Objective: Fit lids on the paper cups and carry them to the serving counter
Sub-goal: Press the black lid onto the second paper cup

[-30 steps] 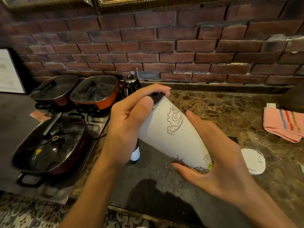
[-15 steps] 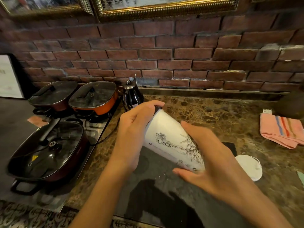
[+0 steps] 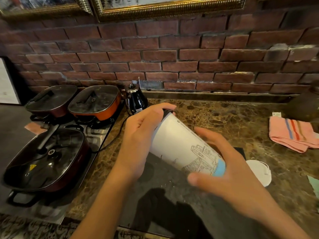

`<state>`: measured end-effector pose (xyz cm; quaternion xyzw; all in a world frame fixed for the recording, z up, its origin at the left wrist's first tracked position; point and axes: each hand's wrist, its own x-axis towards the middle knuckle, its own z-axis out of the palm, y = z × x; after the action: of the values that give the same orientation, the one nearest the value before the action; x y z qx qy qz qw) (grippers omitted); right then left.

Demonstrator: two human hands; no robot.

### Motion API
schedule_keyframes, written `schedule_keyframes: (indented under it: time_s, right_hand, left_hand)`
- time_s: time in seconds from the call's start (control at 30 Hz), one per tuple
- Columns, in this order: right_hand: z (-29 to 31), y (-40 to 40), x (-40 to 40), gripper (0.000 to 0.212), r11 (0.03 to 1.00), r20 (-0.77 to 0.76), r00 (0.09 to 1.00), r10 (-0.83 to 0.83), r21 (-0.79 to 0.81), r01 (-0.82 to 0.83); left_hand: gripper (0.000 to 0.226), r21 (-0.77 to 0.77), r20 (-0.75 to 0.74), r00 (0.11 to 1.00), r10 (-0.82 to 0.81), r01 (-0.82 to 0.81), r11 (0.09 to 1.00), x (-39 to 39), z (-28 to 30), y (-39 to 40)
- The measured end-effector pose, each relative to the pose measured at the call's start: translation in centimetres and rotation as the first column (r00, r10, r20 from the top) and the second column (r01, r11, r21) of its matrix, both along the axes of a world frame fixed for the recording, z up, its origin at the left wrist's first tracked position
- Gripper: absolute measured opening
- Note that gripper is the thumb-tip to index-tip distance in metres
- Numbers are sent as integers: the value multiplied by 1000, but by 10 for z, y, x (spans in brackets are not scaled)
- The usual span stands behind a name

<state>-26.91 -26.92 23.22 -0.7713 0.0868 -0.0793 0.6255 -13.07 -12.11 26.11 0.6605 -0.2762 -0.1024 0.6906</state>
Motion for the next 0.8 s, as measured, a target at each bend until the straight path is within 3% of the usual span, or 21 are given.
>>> schedule_keyframes:
  time_s: [0.03,0.07,0.1,0.17,0.23,0.27,0.3,0.33,0.37,0.4,0.43,0.5,0.57,0.6,0.7,0.8]
  right_hand:
    - [-1,0,-1,88,936,91,995,-33,-347,63]
    - [-2,1,-1,90,827,168,986,-20,-551,110]
    - [-3,2,-2,91,767,209,978,-5,-627,137]
    - [-4,3,-5,89,795,228,974,-18,-587,152]
    - [2,2,-5,81,967,151,988,-40,-243,76]
    - [5,2,-5,74,997,93,996,12,74,-19]
    - [8,1,-5,67,923,54,992,111,365,-123]
    - [8,1,-6,62,810,42,980,194,556,-185]
    - [8,1,-5,59,751,43,971,235,627,-209]
    - [9,0,-5,60,759,26,972,232,620,-198]
    - [10,1,-3,64,844,-5,983,181,515,-153]
    - [10,2,-1,79,1000,4,1000,-7,6,7]
    - [6,4,1,89,861,134,988,-72,-491,129]
    - [4,5,2,90,800,165,984,-61,-582,147]
    - [-3,7,4,86,841,177,982,-60,-521,145]
    - [-4,5,6,71,976,107,992,-61,-202,82]
  left_hand:
    - [32,18,-11,1000,19,-18,1000,0,1,-1]
    - [32,39,-12,1000,25,-25,999,0,1,-2]
    - [33,53,-9,1000,19,-18,998,0,2,-2]
    - [32,64,41,999,-23,21,998,-2,5,-1]
    - [30,70,113,992,-51,43,997,-5,7,2]
    - [30,45,99,993,-68,64,997,-6,9,4]
    - [31,11,72,993,-91,90,996,-7,12,4]
    - [34,-10,69,992,-110,111,994,-6,13,5]
    - [37,-14,75,989,-125,126,992,-6,14,4]
    - [37,-6,85,988,-127,128,992,-4,16,3]
    - [35,-1,86,989,-122,123,992,-3,17,2]
    - [31,10,78,995,-69,68,998,-2,18,-1]
    - [30,27,78,997,-26,24,999,-1,16,-4]
    - [31,33,79,997,-18,15,999,-1,15,-4]
    - [35,41,76,996,-56,53,998,1,13,-3]
    - [35,52,85,992,-94,90,995,3,10,2]
